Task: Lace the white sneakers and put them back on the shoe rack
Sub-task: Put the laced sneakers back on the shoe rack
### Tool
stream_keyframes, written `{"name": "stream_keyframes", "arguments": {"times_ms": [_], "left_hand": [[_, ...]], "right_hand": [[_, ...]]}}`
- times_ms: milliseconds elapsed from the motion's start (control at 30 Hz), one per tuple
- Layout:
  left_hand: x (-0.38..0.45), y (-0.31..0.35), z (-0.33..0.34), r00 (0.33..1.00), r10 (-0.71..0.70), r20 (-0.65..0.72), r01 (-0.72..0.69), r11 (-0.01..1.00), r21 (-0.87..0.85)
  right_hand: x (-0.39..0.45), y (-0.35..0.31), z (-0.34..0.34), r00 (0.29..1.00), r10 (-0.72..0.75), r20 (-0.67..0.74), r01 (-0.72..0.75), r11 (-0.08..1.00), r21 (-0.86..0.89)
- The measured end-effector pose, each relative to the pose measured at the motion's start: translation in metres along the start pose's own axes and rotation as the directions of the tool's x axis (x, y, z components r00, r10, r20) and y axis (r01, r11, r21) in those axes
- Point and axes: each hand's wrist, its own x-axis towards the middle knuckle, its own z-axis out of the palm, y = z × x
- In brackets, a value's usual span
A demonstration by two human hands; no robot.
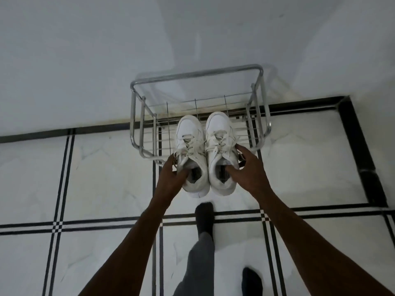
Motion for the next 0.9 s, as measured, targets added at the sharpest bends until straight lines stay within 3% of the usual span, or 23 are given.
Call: {"name": "stream_keyframes", "arguments": {"times_ms": [167, 367, 767, 900], "left_hand": [[0.095, -0.004, -0.012, 0.998, -0.051, 0.028, 0.051, 0.999, 0.017], [0.154, -0.006, -0.020, 0.993, -0.109, 0.045, 0.106, 0.993, 0.057], [0.172, -0.009, -0.024, 0.994, -0.089, 0.070, 0.077, 0.984, 0.160], [0.165, 0.010, -0.029, 0.999, -0.038, 0.010, 0.034, 0.968, 0.249]], "right_hand": [[0.083, -0.005, 0.027, 0.999, -0.040, 0.019, 0.041, 0.999, -0.019], [0.138, -0.004, 0.045, 1.000, -0.001, 0.025, 0.003, 0.999, -0.047], [0.153, -0.006, 0.046, 0.996, 0.060, 0.065, -0.057, 0.998, -0.041], [0.154, -0.020, 0.039, 0.991, 0.110, 0.081, -0.092, 0.976, -0.198]]}}
